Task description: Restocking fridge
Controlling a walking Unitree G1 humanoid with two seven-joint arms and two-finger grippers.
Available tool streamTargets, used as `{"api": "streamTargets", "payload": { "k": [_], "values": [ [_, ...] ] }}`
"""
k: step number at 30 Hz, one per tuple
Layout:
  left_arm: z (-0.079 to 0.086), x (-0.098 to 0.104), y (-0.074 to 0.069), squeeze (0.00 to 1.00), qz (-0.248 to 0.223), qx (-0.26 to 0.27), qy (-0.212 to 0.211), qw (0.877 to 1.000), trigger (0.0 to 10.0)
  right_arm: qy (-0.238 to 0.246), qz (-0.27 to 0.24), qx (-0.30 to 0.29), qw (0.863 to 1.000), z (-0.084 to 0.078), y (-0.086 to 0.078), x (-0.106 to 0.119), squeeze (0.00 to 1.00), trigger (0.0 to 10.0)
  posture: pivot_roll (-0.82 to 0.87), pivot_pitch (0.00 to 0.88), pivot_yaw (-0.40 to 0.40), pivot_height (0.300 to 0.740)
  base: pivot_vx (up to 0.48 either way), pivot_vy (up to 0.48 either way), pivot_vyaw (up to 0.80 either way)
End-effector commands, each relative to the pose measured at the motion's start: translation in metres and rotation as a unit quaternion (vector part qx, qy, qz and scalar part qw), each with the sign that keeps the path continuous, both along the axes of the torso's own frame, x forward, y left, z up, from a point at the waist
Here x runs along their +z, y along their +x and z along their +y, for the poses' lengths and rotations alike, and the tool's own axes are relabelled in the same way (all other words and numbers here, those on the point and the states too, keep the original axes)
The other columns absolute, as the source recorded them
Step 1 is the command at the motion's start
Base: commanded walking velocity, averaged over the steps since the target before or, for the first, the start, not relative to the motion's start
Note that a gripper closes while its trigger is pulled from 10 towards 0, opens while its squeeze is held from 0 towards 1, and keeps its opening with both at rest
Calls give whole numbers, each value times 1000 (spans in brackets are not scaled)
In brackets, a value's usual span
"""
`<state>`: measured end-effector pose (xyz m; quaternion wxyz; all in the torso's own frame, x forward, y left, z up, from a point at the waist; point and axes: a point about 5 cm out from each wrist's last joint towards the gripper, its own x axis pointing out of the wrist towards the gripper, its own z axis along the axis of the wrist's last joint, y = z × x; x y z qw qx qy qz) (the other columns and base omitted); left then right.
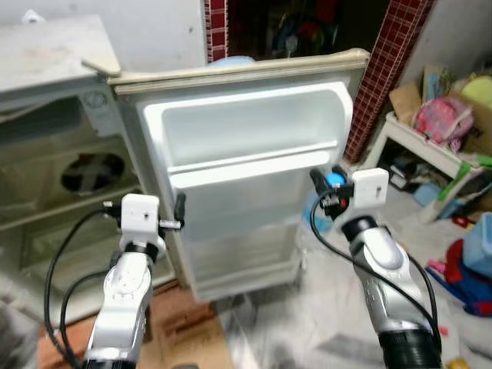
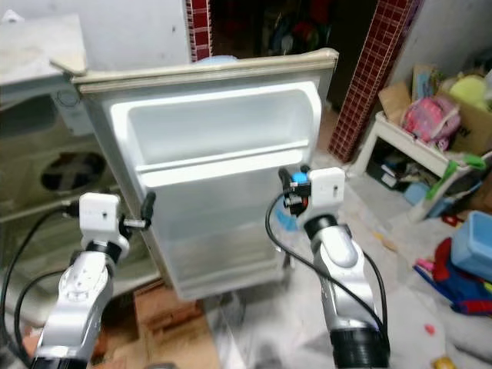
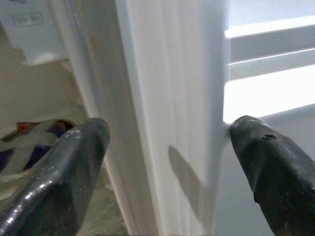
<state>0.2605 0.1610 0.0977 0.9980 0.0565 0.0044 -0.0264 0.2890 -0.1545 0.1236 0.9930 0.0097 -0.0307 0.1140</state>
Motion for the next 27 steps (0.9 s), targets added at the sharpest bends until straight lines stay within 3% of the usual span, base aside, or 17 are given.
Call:
{"api": "streamTargets", "payload": {
  "k": [1, 13, 20, 23, 24, 27],
  "values": [
    [11, -2, 2, 0, 10, 29, 10, 999, 10000, 8, -15, 17, 1000, 8, 0, 6, 0, 10000, 11, 0, -20, 740, 0, 0, 0],
    [13, -1, 2, 0, 7, 42, 7, 999, 10000, 17, -15, 35, 999, 13, -1, 8, 0, 10000, 12, 0, -25, 740, 0, -378, 0],
    [22, 1, 1, 0, 11, 70, -4, 997, 10000, 22, -17, 43, 999, 19, -1, 9, 0, 10000, 12, 0, -11, 740, 0, 0, 0],
    [21, 1, -9, 0, 17, 45, -31, 998, 10000, 24, -29, 45, 998, 19, 1, 14, 0, 10000, 13, 0, -6, 740, 0, 0, 0],
    [21, -2, -19, 0, 24, 31, -35, 999, 10000, 24, -35, 43, 998, 18, 2, 17, 0, 10000, 14, 0, -7, 740, 0, 0, 0],
    [21, -7, -31, 0, 37, 25, -31, 999, 10000, 23, -36, 37, 998, 15, 2, 17, 0, 10000, 17, 0, -8, 740, 0, 0, 0]
  ]
}}
